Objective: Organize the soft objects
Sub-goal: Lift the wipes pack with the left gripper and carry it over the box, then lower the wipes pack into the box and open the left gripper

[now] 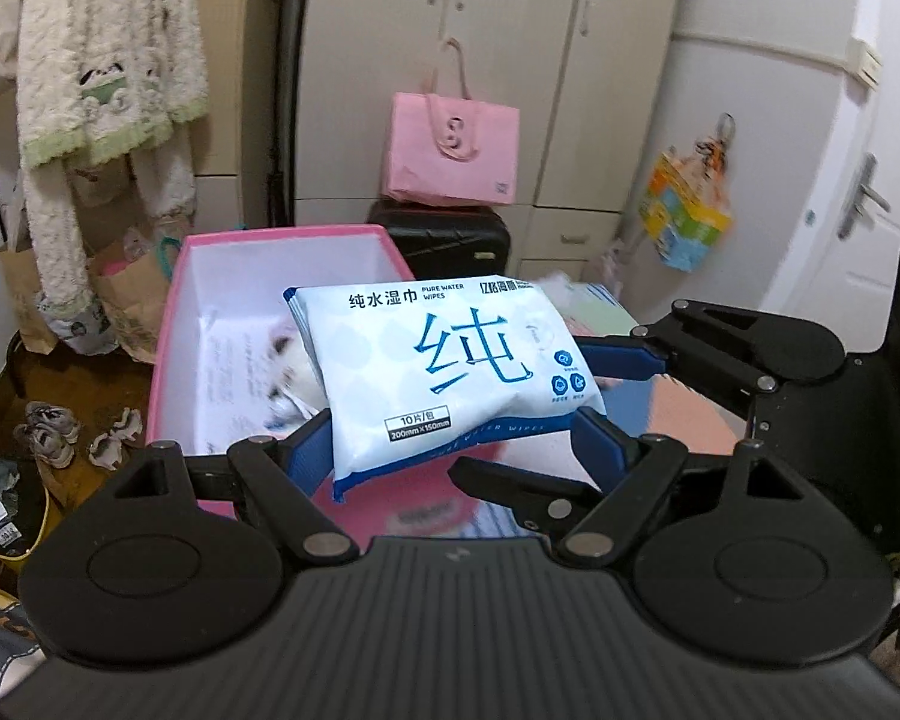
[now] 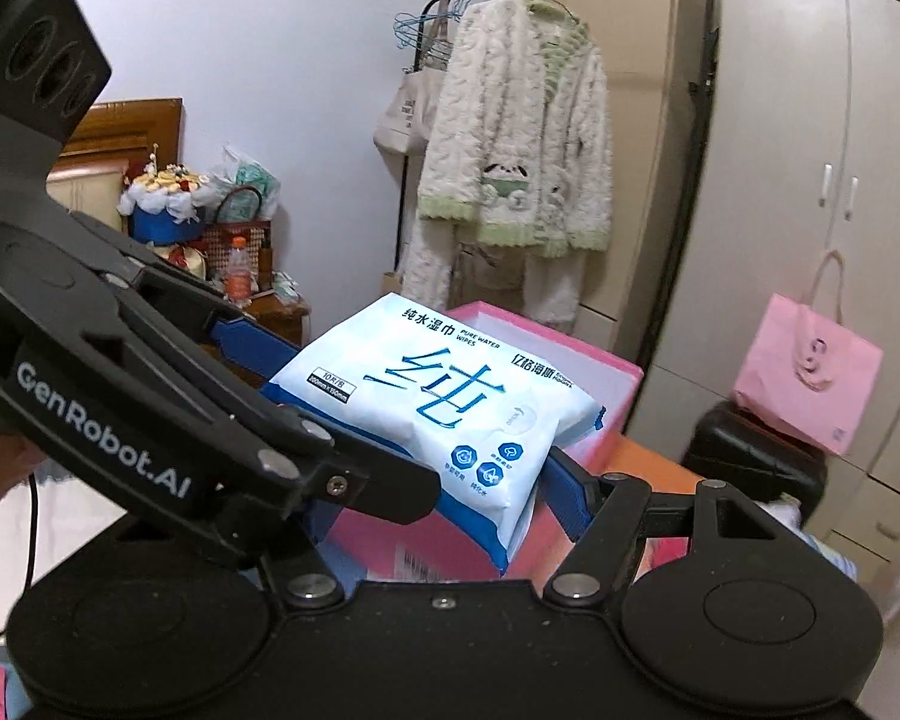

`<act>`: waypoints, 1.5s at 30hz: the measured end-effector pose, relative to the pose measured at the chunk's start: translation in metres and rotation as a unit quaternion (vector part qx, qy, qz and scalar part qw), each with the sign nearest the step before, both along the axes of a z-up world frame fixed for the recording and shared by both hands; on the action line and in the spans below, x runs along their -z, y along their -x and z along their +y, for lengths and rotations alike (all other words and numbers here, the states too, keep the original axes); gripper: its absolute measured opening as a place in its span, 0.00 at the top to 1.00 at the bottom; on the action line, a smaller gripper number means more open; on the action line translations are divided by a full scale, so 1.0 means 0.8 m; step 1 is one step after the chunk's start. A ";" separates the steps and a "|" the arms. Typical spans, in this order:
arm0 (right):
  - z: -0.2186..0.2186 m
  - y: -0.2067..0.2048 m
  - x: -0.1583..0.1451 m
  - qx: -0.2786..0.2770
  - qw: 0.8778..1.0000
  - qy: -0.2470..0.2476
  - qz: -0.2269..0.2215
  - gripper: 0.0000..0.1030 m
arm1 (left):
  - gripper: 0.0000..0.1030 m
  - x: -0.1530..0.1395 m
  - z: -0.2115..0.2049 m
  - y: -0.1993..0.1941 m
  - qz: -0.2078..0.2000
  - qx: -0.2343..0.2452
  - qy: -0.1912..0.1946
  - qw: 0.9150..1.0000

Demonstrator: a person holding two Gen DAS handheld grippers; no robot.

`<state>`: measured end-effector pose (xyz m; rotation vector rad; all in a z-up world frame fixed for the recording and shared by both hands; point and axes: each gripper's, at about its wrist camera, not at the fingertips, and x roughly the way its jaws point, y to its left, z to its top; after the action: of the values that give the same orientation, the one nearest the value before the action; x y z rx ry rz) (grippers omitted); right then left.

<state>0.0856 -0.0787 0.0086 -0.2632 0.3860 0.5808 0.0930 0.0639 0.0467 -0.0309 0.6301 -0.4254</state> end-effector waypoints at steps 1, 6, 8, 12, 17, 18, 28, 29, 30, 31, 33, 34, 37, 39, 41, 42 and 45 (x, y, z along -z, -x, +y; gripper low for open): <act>0.005 -0.011 -0.003 -0.004 1.000 0.000 0.001 0.29 | 0.21 -0.001 0.005 -0.007 0.001 -0.004 0.002 1.000; 0.022 -0.061 -0.006 -0.020 0.999 -0.005 0.025 0.29 | 0.21 0.000 0.021 -0.052 0.012 -0.019 0.007 1.000; 0.023 -0.080 -0.003 -0.026 0.998 -0.013 0.046 0.29 | 0.21 0.008 0.026 -0.066 0.017 -0.020 0.014 1.000; 0.026 -0.109 0.012 -0.038 0.996 -0.017 0.081 0.29 | 0.21 0.028 0.034 -0.093 0.036 -0.017 0.016 0.999; 0.034 -0.140 0.033 -0.049 0.992 0.003 0.119 0.29 | 0.20 0.051 0.040 -0.118 0.069 -0.012 0.015 0.997; 0.035 -0.144 0.036 -0.050 0.991 0.003 0.126 0.29 | 0.20 0.054 0.042 -0.122 0.075 -0.010 0.014 0.997; 0.039 -0.139 0.051 -0.073 0.985 0.027 0.152 0.31 | 0.19 0.075 0.044 -0.120 0.097 0.016 0.017 0.995; 0.039 -0.135 0.050 -0.070 0.987 0.030 0.144 0.31 | 0.19 0.073 0.044 -0.117 0.091 0.013 0.014 0.996; 0.038 -0.130 0.048 -0.069 0.988 0.034 0.136 0.31 | 0.19 0.071 0.044 -0.114 0.085 0.012 0.011 0.996; 0.037 -0.128 0.045 -0.070 0.988 0.034 0.133 0.31 | 0.19 0.067 0.045 -0.112 0.080 0.010 0.010 0.997; 0.030 -0.122 0.038 -0.071 0.989 0.027 0.129 0.31 | 0.19 0.059 0.048 -0.104 0.073 0.007 0.011 0.997; 0.028 -0.121 0.035 -0.069 0.989 0.026 0.127 0.30 | 0.19 0.055 0.049 -0.101 0.069 0.006 0.010 0.998; 0.019 -0.111 0.028 -0.062 0.991 0.027 0.119 0.30 | 0.18 0.039 0.049 -0.090 0.057 0.002 -0.001 0.998; 0.014 -0.106 0.024 -0.060 0.991 0.024 0.117 0.30 | 0.18 0.029 0.048 -0.082 0.052 0.001 -0.008 0.999; 0.008 -0.101 0.018 -0.058 0.992 0.021 0.114 0.30 | 0.17 0.020 0.046 -0.076 0.051 0.004 -0.011 0.999; 0.006 -0.099 0.016 -0.057 0.992 0.021 0.112 0.30 | 0.17 0.017 0.045 -0.074 0.051 0.005 -0.012 0.999; 0.001 -0.089 0.007 -0.055 0.993 0.022 0.103 0.30 | 0.17 0.008 0.041 -0.064 0.053 0.014 -0.014 0.998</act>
<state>0.1568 -0.0781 0.0033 -0.2691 0.5863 0.7117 0.1442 0.0967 0.0404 -0.0181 0.7419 -0.4434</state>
